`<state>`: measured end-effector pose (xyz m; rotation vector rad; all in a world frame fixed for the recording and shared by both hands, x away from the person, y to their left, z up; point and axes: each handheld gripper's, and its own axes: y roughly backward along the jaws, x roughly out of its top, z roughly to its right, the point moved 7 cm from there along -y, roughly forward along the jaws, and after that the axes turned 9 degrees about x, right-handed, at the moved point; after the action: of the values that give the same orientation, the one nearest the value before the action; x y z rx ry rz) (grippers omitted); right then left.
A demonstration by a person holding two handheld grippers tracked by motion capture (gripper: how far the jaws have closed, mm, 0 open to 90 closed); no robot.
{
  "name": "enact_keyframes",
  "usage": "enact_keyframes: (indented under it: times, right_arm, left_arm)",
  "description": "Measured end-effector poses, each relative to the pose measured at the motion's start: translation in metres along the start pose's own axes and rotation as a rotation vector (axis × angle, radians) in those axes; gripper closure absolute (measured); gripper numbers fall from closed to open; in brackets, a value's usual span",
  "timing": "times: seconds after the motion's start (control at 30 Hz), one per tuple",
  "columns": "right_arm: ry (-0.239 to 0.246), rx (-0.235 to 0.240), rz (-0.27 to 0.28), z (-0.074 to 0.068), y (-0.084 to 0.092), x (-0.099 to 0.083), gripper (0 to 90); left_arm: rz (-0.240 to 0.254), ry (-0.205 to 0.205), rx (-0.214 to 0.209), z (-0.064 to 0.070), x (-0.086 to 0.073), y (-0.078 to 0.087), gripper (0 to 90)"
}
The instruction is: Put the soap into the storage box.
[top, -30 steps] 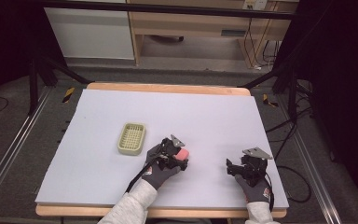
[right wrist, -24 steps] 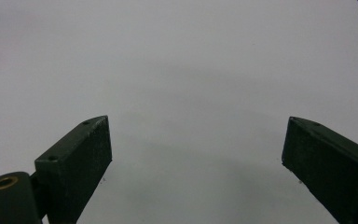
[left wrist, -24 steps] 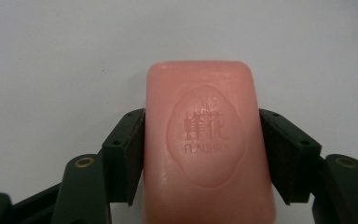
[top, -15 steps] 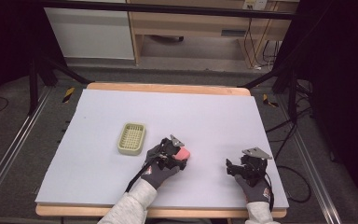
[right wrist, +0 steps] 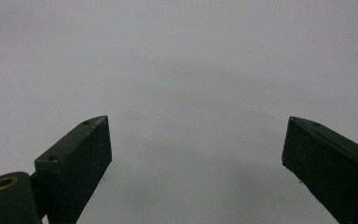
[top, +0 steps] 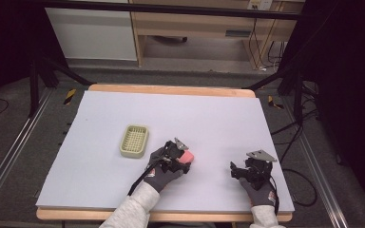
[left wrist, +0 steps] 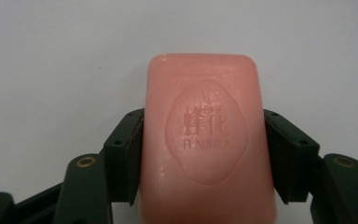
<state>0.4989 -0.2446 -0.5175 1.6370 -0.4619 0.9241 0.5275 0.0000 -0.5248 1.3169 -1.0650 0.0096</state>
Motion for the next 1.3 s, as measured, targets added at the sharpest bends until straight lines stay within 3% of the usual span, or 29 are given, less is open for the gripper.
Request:
enact_keyframes:
  times: [0.47,0.87,1.3]
  right_arm:
    - [0.001,0.002,0.001,0.001,0.0,0.0,8.5]
    - [-0.007,-0.005,0.003,0.0,0.001,0.001,8.6]
    - [-0.008,-0.01,0.006,0.001,0.001,0.001,8.5]
  left_arm:
    - [0.001,-0.006,-0.001,-0.002,0.0,0.004,37.1]
    - [0.052,0.009,-0.011,-0.014,0.006,0.036,37.1]
    - [0.075,0.008,0.004,-0.029,0.004,0.06,37.1]
